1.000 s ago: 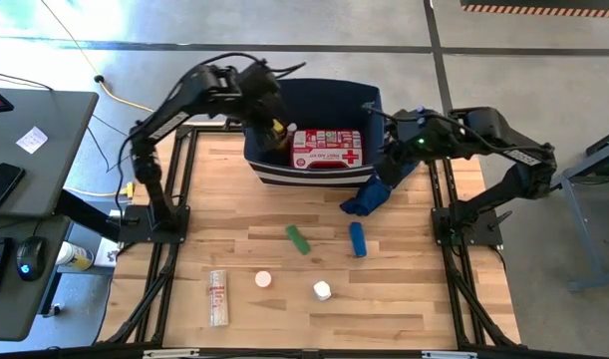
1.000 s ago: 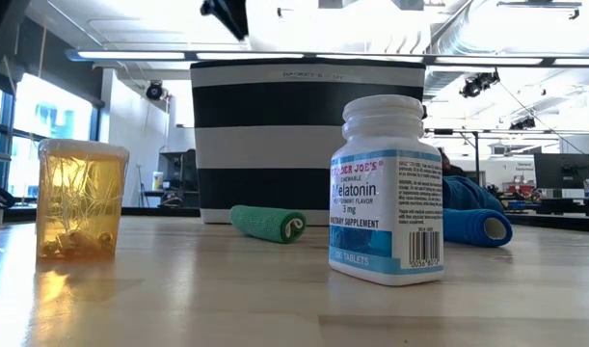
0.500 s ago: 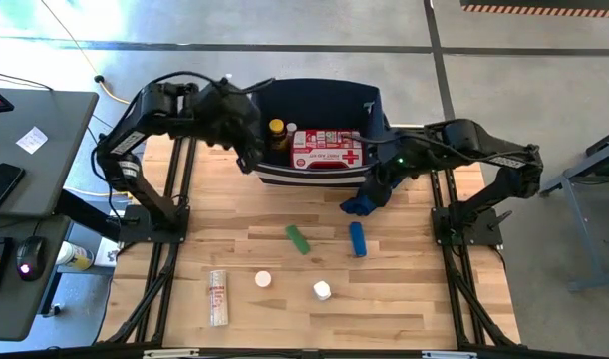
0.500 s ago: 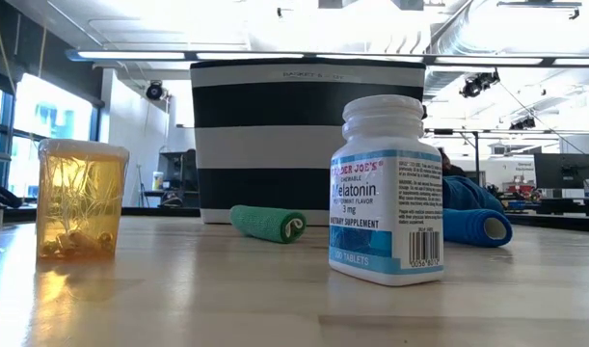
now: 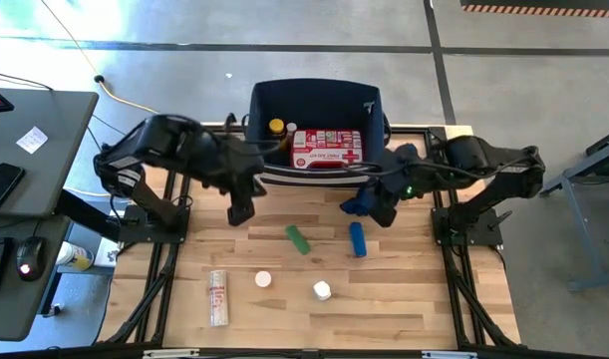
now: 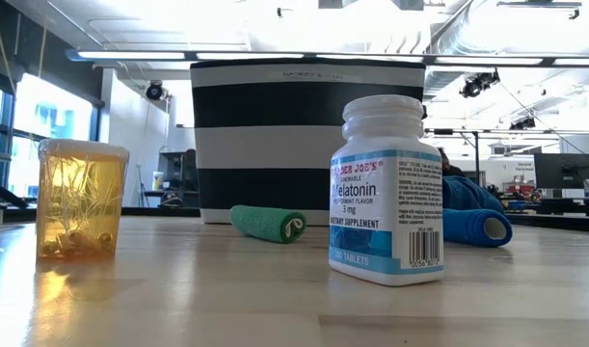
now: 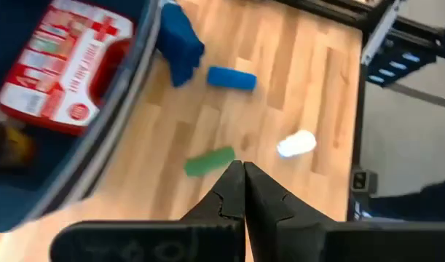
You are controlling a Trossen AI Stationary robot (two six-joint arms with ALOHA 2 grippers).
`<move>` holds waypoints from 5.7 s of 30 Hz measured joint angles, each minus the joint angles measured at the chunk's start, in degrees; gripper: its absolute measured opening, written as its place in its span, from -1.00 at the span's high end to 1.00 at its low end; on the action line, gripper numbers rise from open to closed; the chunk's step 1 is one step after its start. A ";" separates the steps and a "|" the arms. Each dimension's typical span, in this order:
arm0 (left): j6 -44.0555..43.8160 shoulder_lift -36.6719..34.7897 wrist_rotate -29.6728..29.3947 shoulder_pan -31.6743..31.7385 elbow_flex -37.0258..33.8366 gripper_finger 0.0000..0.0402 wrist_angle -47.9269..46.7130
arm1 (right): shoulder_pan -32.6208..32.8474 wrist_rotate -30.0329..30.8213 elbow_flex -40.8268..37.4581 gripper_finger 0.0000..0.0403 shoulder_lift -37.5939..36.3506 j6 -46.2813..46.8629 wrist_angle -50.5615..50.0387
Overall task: Pick & place medical supplies in basket/bin
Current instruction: Put the orange pill bottle into the blue bin
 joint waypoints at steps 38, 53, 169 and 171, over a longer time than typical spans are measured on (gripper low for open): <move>-15.91 15.38 11.11 -15.82 -34.70 -0.70 12.19 | 20.39 7.78 0.00 0.71 -0.02 8.52 -1.00; -18.85 15.38 12.22 -15.80 -42.32 -0.90 22.25 | 20.69 4.53 0.00 0.71 -0.04 9.96 -4.31; 22.22 14.92 -4.27 14.24 -0.43 -0.34 6.93 | 18.27 9.96 0.00 0.71 -0.04 12.41 -5.99; 24.69 14.88 -4.53 16.86 0.74 -0.31 7.11 | 18.27 10.36 0.00 0.71 -0.07 12.94 -5.99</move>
